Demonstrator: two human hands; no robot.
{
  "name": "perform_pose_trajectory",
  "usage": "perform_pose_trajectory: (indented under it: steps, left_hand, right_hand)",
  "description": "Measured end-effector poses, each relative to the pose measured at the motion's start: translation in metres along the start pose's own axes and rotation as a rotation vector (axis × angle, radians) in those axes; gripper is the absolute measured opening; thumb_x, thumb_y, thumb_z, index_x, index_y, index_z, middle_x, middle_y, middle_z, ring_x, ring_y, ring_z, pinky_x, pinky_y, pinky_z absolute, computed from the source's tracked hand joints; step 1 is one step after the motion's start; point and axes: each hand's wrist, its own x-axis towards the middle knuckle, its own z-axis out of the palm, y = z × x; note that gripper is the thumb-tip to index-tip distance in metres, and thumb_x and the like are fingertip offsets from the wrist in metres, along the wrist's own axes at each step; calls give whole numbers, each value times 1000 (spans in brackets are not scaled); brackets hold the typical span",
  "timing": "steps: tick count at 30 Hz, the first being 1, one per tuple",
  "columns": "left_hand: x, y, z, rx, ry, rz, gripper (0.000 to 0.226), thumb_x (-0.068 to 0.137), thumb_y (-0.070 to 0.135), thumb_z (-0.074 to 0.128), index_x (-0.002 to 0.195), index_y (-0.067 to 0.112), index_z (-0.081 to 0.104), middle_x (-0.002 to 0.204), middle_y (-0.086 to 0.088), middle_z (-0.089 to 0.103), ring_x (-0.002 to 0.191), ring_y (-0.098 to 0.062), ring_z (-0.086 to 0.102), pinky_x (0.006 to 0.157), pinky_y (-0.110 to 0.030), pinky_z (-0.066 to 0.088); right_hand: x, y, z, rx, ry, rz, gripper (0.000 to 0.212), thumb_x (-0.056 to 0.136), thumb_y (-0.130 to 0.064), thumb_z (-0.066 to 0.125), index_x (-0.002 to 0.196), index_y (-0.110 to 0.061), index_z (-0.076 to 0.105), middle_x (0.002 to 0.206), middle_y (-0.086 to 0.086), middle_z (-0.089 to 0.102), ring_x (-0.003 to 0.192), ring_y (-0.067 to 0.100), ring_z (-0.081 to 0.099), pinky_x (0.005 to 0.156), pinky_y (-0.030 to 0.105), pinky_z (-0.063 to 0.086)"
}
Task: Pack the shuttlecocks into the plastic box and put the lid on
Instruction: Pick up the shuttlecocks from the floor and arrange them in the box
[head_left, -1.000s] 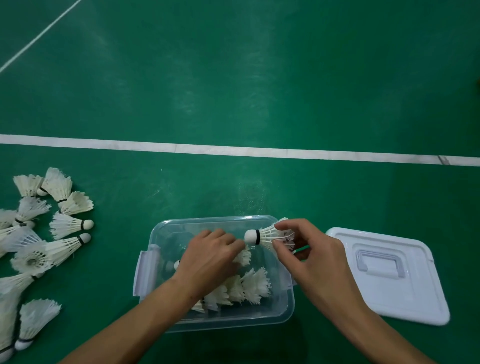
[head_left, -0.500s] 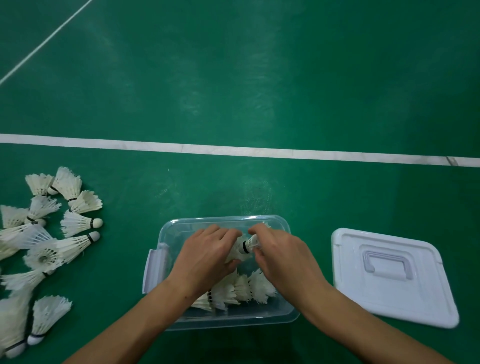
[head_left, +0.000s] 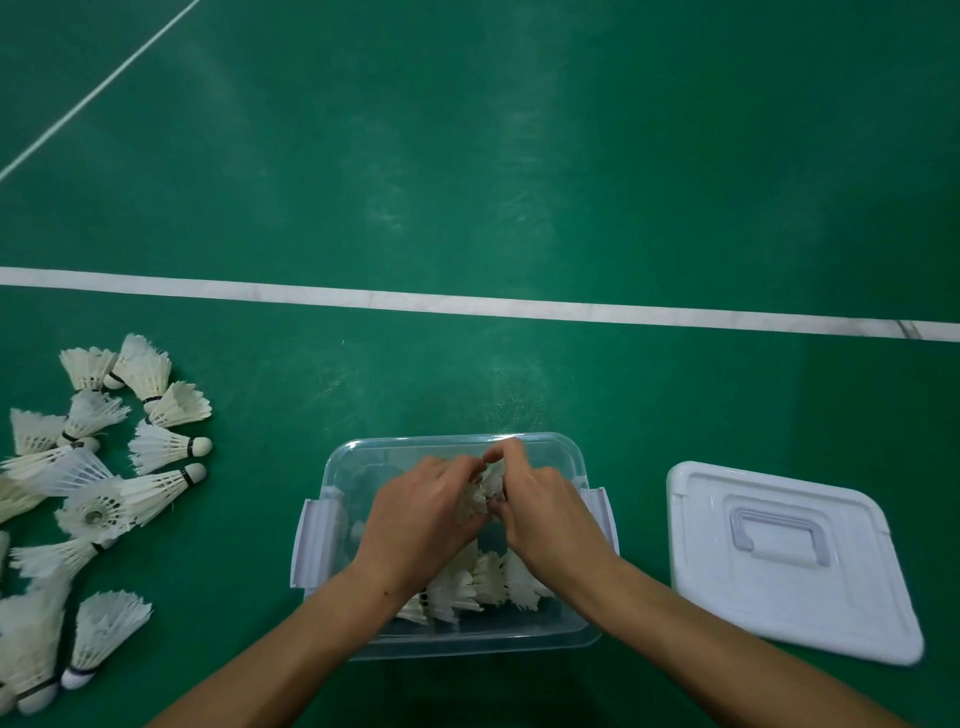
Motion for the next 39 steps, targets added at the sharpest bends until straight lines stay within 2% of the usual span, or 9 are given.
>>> perform_pose_trajectory:
  steps: [5, 7, 12, 17, 23, 27, 30, 34, 39]
  left_hand:
    - [0, 2, 3, 58, -15, -33, 50, 83, 55, 79, 123, 32, 61, 99, 10, 78, 80, -11, 73, 52, -33, 57]
    - [0, 3, 6, 93, -30, -16, 48, 82, 55, 79, 119, 33, 59, 97, 10, 78, 77, -12, 72, 49, -32, 54]
    - [5, 3, 12, 132, -75, 12, 47, 85, 58, 74, 119, 34, 52, 91, 9, 75, 77, -15, 70, 51, -33, 53]
    - [10, 9, 23, 161, -121, 32, 45, 88, 53, 72, 122, 33, 49, 88, 8, 72, 76, -18, 68, 54, -32, 54]
    - [12, 15, 23, 232, -142, 93, 64, 83, 65, 73, 136, 36, 51, 108, 10, 77, 89, -15, 74, 56, -25, 38]
    - [11, 20, 12, 154, -191, 52, 79, 85, 79, 57, 151, 43, 34, 142, 14, 63, 123, -12, 64, 72, -31, 55]
    - [4, 22, -6, 35, -189, 1, 76, 87, 81, 52, 151, 45, 35, 150, 20, 53, 133, -4, 54, 92, -33, 57]
    - [-6, 24, -34, -132, -65, -105, 63, 85, 80, 55, 138, 45, 54, 135, 24, 62, 118, 3, 59, 94, -30, 57]
    - [-12, 10, -80, -271, 110, -234, 48, 87, 73, 60, 120, 38, 65, 114, 27, 68, 104, 6, 64, 83, -35, 59]
  right_hand:
    - [-2, -5, -10, -10, -35, -10, 54, 96, -2, 68, 136, -22, 38, 76, -10, 58, 65, 8, 60, 55, 24, 50]
    - [-5, -7, -17, -18, -51, -20, 55, 98, -4, 65, 142, -19, 36, 83, -7, 61, 71, 13, 61, 62, 28, 52]
    - [-14, -7, -43, -37, 12, -22, 59, 98, -17, 69, 147, -25, 38, 121, 2, 69, 107, 22, 68, 88, 40, 59]
    - [-16, 7, -60, 126, 29, 50, 49, 95, -26, 73, 138, -30, 50, 116, -10, 69, 100, 6, 66, 91, 32, 59]
    - [-18, 19, -66, 341, 41, 116, 45, 91, -22, 79, 130, -30, 58, 100, -13, 70, 89, 0, 70, 82, 26, 61]
    - [-18, 25, -69, 400, 55, 114, 44, 90, -20, 80, 128, -29, 61, 99, -12, 72, 88, 1, 71, 82, 24, 60]
    - [-18, 29, -72, 424, 64, 111, 41, 90, -23, 80, 127, -29, 62, 99, -12, 74, 88, -3, 70, 78, 15, 58]
    - [-17, 29, -80, 444, 81, 115, 38, 92, -24, 79, 126, -27, 62, 99, -13, 74, 88, -7, 69, 75, 11, 56]
    - [-11, 7, -85, 391, 108, 20, 33, 94, -34, 76, 125, -28, 63, 98, -17, 73, 89, -6, 69, 80, 21, 61]
